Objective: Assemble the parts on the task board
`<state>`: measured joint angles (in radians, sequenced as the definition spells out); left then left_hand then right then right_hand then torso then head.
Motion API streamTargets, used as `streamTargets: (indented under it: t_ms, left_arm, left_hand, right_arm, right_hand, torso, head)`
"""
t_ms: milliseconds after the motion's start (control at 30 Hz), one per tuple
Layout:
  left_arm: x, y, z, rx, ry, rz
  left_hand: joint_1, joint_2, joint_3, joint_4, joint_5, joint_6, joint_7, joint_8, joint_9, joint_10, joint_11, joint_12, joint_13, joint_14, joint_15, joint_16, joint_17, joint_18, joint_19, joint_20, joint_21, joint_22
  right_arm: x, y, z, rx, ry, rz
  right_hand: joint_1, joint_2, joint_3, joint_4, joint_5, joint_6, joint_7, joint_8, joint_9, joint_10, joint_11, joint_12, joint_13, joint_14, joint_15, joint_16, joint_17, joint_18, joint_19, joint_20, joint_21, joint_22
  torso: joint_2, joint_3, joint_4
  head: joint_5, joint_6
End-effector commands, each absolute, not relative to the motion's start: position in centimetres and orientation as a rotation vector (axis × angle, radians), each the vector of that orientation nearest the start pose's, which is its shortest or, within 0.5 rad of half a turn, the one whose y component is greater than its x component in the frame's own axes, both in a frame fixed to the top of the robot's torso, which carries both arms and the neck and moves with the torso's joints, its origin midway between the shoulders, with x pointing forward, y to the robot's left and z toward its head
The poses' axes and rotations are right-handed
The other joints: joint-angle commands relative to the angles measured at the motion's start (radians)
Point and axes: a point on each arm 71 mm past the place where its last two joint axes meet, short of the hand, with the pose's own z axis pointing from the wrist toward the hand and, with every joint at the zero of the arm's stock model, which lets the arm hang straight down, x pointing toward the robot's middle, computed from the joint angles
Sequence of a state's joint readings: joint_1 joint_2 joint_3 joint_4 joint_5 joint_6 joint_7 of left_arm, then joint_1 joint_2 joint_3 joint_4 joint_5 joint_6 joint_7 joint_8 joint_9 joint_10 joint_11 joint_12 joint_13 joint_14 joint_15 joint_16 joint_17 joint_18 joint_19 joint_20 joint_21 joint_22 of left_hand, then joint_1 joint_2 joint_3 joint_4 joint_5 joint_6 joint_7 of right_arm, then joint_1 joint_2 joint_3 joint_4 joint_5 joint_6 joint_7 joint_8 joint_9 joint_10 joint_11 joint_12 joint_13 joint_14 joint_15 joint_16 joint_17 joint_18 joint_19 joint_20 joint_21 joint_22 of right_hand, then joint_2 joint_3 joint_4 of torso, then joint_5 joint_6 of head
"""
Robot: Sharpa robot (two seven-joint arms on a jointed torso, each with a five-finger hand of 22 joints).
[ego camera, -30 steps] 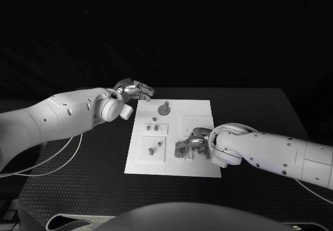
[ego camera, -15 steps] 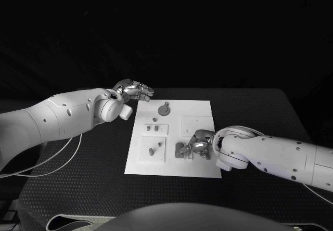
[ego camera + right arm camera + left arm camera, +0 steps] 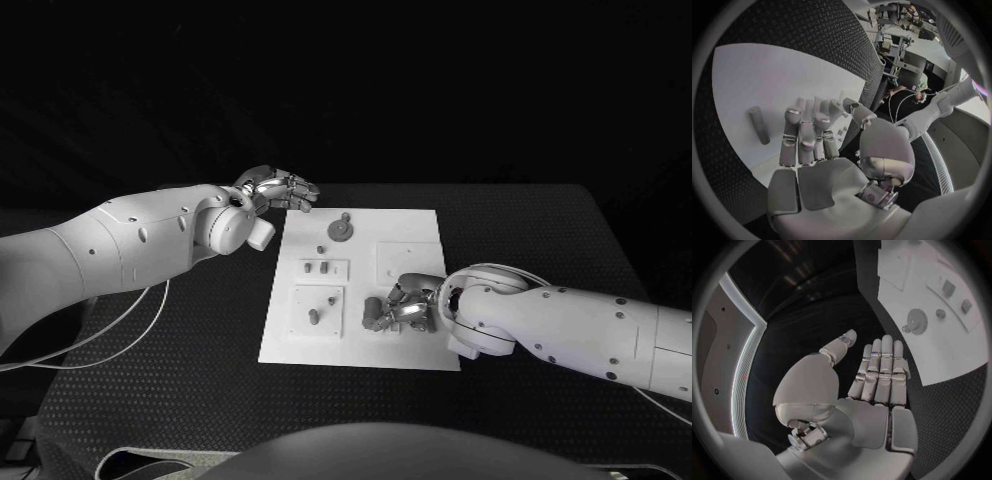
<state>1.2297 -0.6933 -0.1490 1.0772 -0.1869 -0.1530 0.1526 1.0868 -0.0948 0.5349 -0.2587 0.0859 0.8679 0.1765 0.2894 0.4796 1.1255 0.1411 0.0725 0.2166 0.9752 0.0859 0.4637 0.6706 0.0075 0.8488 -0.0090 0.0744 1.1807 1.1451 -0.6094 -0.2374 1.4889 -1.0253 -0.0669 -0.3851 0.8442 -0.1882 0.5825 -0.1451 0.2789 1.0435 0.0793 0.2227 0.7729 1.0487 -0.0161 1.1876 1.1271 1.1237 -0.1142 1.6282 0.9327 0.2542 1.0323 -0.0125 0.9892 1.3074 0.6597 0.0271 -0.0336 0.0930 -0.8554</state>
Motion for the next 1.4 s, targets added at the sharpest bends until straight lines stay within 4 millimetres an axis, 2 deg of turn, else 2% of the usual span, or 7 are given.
streamTargets:
  t_ms: [33,233,533,800,1100,1233,1400]
  left_arm:
    - [54.9,26.5,-23.5,-1.055,1.712,-1.153]
    - [54.9,26.5,-23.5,-1.056,1.712,-1.152]
    - [54.9,26.6,-23.5,-1.057,1.712,-1.151]
    - [54.9,26.6,-23.5,-1.057,1.715,-1.151]
    - [54.9,26.5,-23.5,-1.058,1.717,-1.151]
    - [54.9,26.5,-23.5,-1.058,1.717,-1.151]
    - [54.9,26.6,-23.5,-1.058,1.717,-1.149]
  left_hand:
    - [-0.011,-0.001,0.001,0.007,0.003,-0.006,0.001,0.005,-0.001,-0.004,0.003,-0.003,-0.001,0.004,0.003,-0.004,0.001,-0.007,-0.001,0.003,-0.006,-0.001]
    - [-0.012,-0.001,0.001,0.007,0.003,-0.006,0.001,0.005,-0.001,-0.004,0.003,-0.003,-0.002,0.005,0.003,-0.004,0.002,-0.007,-0.001,0.003,-0.006,-0.001]
    - [-0.012,-0.001,0.001,0.008,0.003,-0.006,0.001,0.005,-0.002,-0.004,0.003,-0.002,-0.002,0.005,0.004,-0.005,0.003,-0.007,-0.001,0.003,-0.006,-0.001]
    - [-0.012,-0.001,0.001,0.008,0.003,-0.005,0.001,0.006,-0.002,-0.004,0.003,-0.002,-0.002,0.005,0.004,-0.005,0.003,-0.007,-0.002,0.003,-0.006,-0.001]
    - [-0.012,-0.001,0.001,0.008,0.003,-0.006,0.001,0.006,-0.002,-0.004,0.003,-0.002,-0.002,0.004,0.004,-0.006,0.004,-0.007,-0.002,0.003,-0.006,-0.001]
    - [-0.012,-0.001,0.001,0.008,0.003,-0.006,0.001,0.006,-0.002,-0.004,0.003,-0.002,-0.002,0.004,0.004,-0.006,0.004,-0.007,-0.002,0.003,-0.006,-0.001]
    - [-0.012,-0.001,0.001,0.008,0.003,-0.006,0.001,0.006,-0.002,-0.004,0.003,-0.002,-0.002,0.004,0.004,-0.007,0.004,-0.007,-0.002,0.003,-0.006,-0.001]
  right_arm:
    - [42.5,-10.9,-30.6,0.021,2.38,0.654]
    - [42.8,-11.1,-30.7,0.038,2.365,0.627]
    - [43.4,-11.6,-30.8,0.073,2.34,0.583]
    - [43.4,-11.5,-30.9,0.048,2.347,0.566]
    - [43.3,-11.4,-31.1,0.031,2.365,0.573]
    - [43.3,-11.5,-31.1,0.039,2.368,0.585]
    - [43.1,-11.6,-31.0,0.049,2.371,0.603]
  right_hand:
    - [0.009,0.003,0.0,-0.007,0.006,0.016,0.008,0.008,0.001,0.0,-0.005,0.007,-0.001,0.005,-0.005,-0.007,0.004,0.008,0.005,0.005,0.002,0.014]
    - [-0.003,0.024,-0.01,0.003,0.006,0.022,0.005,0.011,0.002,0.005,-0.007,0.008,-0.004,0.013,-0.006,-0.007,0.011,0.008,0.008,0.007,0.002,0.013]
    - [-0.037,0.109,-0.025,0.02,0.008,0.046,-0.005,0.02,0.002,0.025,-0.017,0.012,-0.01,0.044,-0.013,-0.008,0.037,0.008,0.016,0.002,0.003,0.014]
    - [-0.029,0.16,-0.024,-0.019,0.008,0.057,-0.01,0.023,0.001,0.041,-0.023,0.013,-0.013,0.063,-0.018,-0.009,0.048,0.008,0.022,-0.004,0.005,0.015]
    - [-0.035,0.126,-0.029,-0.044,0.009,0.057,-0.01,0.021,-0.001,0.04,-0.022,0.01,-0.015,0.057,-0.017,-0.012,0.039,0.008,0.021,-0.002,0.002,0.014]
    - [-0.041,0.083,-0.025,-0.041,0.009,0.056,-0.009,0.019,-0.003,0.04,-0.021,0.008,-0.015,0.054,-0.017,-0.013,0.033,0.008,0.023,-0.002,-0.001,0.013]
    - [-0.047,0.002,0.001,0.011,0.009,0.055,-0.009,0.017,-0.005,0.037,-0.02,0.007,-0.015,0.049,-0.017,-0.015,0.029,0.008,0.027,-0.002,-0.006,0.011]
  torso:
    - [0.0,-0.0005,0.0007]
    - [0.0,-0.0008,0.001]
    - [0.0,-0.0005,0.0006]
    - [0.001,0.0,0.0007]
    - [0.0,0.0001,0.0004]
    - [0.0,-0.0002,0.0002]
    - [0.0,-0.0001,0.0005]
  head:
    - [-0.001,-0.001]
    - [0.0,-0.003]
    - [0.002,-0.005]
    - [0.001,-0.007]
    - [0.001,-0.009]
    - [0.0,-0.009]
    - [0.0,-0.009]
